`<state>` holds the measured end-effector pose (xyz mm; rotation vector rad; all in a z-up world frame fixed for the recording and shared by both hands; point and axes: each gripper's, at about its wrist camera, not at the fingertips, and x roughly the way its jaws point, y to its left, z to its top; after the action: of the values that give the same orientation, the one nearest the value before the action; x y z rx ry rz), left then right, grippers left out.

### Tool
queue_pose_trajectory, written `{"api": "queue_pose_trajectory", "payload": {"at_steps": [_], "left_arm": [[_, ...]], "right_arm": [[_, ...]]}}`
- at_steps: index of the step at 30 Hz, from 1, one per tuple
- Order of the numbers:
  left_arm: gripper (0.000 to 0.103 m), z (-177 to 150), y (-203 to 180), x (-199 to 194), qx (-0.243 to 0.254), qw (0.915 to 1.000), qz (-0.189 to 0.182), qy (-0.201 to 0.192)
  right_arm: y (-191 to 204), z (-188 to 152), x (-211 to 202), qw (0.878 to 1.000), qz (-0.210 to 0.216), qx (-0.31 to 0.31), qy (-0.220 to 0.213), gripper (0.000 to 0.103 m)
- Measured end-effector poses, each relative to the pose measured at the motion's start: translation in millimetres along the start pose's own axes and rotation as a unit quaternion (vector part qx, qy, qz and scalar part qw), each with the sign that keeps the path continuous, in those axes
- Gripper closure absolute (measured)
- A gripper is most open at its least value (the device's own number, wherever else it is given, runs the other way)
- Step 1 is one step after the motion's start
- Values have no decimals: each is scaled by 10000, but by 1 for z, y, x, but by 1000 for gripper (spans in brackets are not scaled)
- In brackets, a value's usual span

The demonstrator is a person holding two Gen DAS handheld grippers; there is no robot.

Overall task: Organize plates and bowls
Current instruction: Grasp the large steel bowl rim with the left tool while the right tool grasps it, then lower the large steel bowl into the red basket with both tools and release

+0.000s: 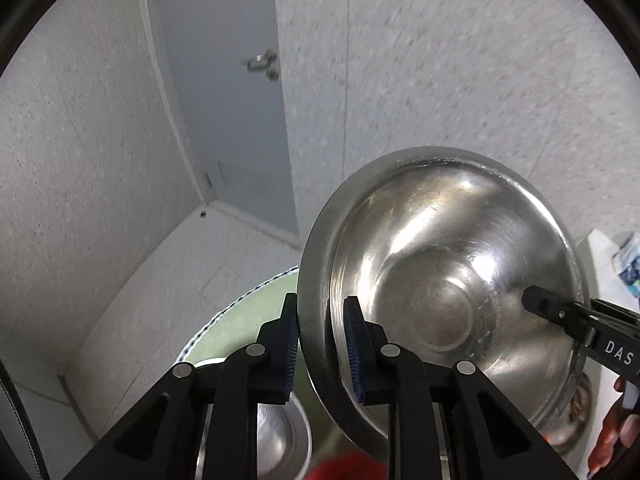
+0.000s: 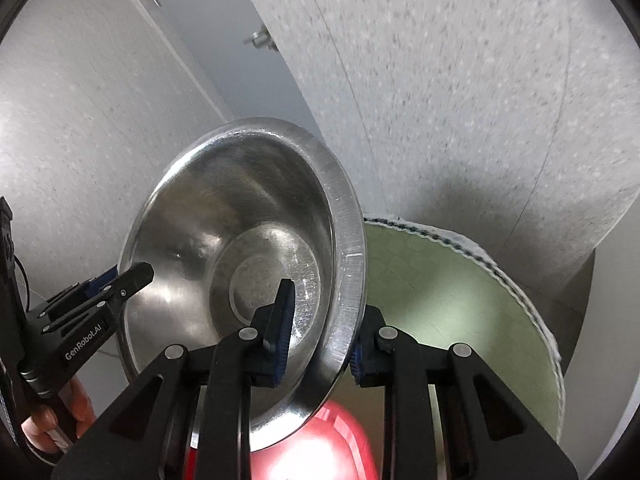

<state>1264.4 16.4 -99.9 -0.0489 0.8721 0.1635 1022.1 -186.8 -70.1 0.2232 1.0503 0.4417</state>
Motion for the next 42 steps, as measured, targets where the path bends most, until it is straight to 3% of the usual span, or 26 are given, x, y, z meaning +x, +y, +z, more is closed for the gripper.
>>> {"api": "queue_pose_trajectory", "payload": {"at_steps": [5,12,13,15,17,20,25,35,39,40,42], "left_arm": [[85,-37,1,-36,102,9994,-54,-333],[85,-109,4,-80,326,9993,-176,-69],[85,-121,18,-102,349,9992,-197,-12],[85,-138,14,-88,443,9987,-200,149],[85,-139,26,-116,512,9982,-173,266],[85,-156,20,-110,637,9971,-183,374],[85,-158,17,-100,747,9961,-160,445],[85,-177,21,-92,766,9958,-164,477],[72,-185,23,-97,810,9956,-244,401],[71,-188,21,-97,843,9953,-267,387],[56,-192,17,-99,903,9947,-321,374]], "right_arm": [[16,-39,-41,9999,54,62,-96,79],[19,-114,-60,9992,-51,350,202,79],[18,-118,-57,9990,-77,376,248,79],[13,-135,-52,9980,-119,489,381,79],[11,-147,-48,9971,-186,546,503,79],[9,-163,-41,9956,-379,547,658,79],[6,-180,-33,9937,-616,496,789,79],[25,-187,-30,9898,-1190,21,780,77],[29,-190,-28,9879,-1336,-125,774,74],[31,-191,-28,9876,-1354,-143,780,69],[33,-192,-27,9879,-1320,-168,800,59]]}}
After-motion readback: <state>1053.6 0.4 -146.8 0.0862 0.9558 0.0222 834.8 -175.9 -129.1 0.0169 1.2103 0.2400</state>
